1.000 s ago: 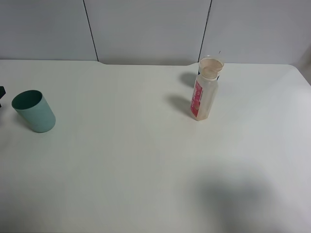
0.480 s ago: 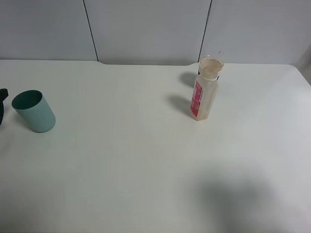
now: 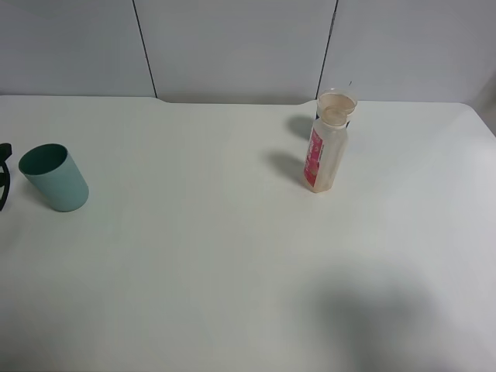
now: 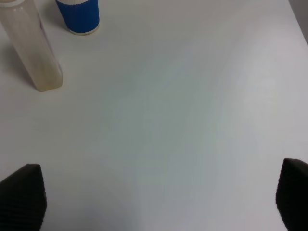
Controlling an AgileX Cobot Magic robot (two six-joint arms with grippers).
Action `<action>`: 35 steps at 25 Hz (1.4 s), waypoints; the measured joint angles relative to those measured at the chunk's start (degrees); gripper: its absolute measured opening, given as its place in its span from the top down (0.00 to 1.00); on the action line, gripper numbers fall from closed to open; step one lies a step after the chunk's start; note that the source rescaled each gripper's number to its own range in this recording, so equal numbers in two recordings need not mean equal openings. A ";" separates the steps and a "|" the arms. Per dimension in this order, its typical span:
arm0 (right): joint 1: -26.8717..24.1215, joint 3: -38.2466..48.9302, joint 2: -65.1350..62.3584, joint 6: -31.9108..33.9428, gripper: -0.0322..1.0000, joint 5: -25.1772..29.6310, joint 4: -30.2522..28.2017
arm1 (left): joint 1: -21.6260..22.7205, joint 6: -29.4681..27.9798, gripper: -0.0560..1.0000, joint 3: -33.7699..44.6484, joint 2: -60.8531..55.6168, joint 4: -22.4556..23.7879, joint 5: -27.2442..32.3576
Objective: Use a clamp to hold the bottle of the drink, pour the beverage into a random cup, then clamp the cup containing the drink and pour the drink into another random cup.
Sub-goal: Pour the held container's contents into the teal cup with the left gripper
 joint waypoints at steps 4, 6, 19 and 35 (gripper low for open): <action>0.00 0.00 0.00 0.00 0.09 0.00 0.00 | 0.00 2.29 0.93 0.00 0.00 -0.12 0.00; 0.00 0.00 0.00 0.00 0.09 0.00 0.00 | -0.05 2.41 0.93 0.00 0.00 -0.19 0.00; 0.00 0.00 0.00 0.00 0.09 0.00 0.00 | -5.55 5.29 0.93 0.00 0.00 -6.00 -0.10; 0.00 0.00 0.00 0.00 0.09 0.00 0.00 | -5.55 13.51 0.93 0.00 0.00 -5.20 -0.10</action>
